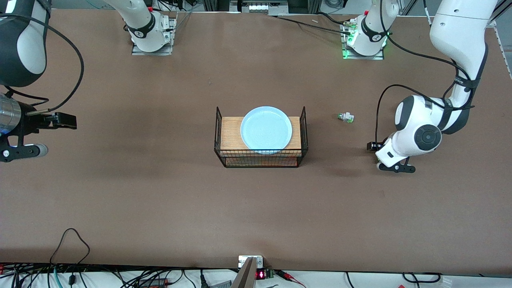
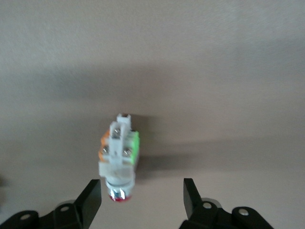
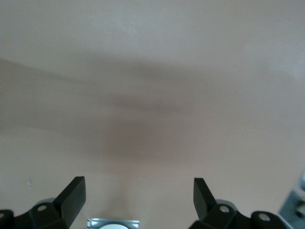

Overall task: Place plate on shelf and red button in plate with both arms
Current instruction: 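Grasp the white-and-red push button with the left gripper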

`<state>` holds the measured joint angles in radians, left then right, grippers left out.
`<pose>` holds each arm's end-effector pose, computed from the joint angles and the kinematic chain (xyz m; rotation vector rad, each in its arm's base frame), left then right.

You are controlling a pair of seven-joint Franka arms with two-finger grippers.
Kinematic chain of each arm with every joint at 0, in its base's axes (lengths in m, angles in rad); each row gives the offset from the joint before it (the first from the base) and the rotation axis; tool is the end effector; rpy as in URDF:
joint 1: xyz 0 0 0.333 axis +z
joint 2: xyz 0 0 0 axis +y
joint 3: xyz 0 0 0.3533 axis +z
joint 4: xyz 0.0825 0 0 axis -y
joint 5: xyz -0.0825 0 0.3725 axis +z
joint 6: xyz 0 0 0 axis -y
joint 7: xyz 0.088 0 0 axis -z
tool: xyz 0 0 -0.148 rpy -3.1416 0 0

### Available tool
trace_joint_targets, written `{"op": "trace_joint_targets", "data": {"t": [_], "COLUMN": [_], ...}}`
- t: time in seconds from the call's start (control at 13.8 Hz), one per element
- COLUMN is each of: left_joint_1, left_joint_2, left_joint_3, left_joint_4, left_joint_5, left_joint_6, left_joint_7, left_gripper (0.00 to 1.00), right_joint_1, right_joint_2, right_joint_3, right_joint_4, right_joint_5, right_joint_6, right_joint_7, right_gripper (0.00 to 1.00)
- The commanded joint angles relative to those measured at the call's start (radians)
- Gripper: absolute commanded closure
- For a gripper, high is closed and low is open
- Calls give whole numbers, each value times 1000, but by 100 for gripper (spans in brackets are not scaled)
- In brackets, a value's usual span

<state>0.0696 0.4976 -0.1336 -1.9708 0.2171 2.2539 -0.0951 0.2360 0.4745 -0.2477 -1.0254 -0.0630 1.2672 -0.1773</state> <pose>0.5935 -0.0239 0.2035 -3.0176 0.1726 0.2999 0.6489 0.0248 0.5621 2.9559 0.2479 -0.3475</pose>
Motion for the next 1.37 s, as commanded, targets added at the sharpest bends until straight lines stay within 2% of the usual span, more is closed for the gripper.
{"op": "trace_joint_targets", "data": {"t": [0.0, 0.14, 0.29, 0.51, 0.65, 0.72, 0.79, 0.94, 1.08, 1.16, 1.3], "left_joint_1": [6, 6, 21, 29, 26, 27, 24, 27, 27, 26, 16], "left_joint_2": [13, 35, 64, 76, 56, 33, 7, -48, -79, -79, -77], "left_joint_3": [-1, -1, -1, -1, -9, -14, -27, -107, -147, -168, -190], "left_joint_4": [1, 0, 0, 4, 13, 30, 42, 90, 179, 255, 424], "left_joint_5": [102, 102, 108, 119, 117, 117, 114, 97, 18, -36, -205], "left_joint_6": [30, 33, 88, 121, 77, 35, -30, -179, -322, -424, -619], "left_joint_7": [-2, -9, -8, 3, -8, 4, 8, -6, -6, -8, -29], "left_gripper": [26, 29, 37, 64, 79, 87, 90, 90, 91, 92, 93], "right_joint_1": [36, 31, 17, 26, 22, 28, 34, 32, 36, 37, 37], "right_joint_2": [-14, -19, -30, -53, -117, -169, -219, -327, -458, -496, -507], "right_joint_3": [7, 5, 5, 10, 10, 10, 11, 13, 18, 22, 31], "right_joint_4": [2, 1, 1, -25, -125, -209, -293, -472, -672, -726, -736], "right_joint_5": [-67, -60, 19, 38, 46, 48, 48, 48, 37, 35, 34], "right_joint_6": [-26, -34, -118, -140, -102, -54, -17, 75, 193, 227, 228], "right_joint_7": [-7, -4, -8, 9, 7, 7, 9, 9, 9, 15, 50], "right_gripper": [0, 0, 0, 0, 0, 0, 0, 0, 0, 0, 0]}}
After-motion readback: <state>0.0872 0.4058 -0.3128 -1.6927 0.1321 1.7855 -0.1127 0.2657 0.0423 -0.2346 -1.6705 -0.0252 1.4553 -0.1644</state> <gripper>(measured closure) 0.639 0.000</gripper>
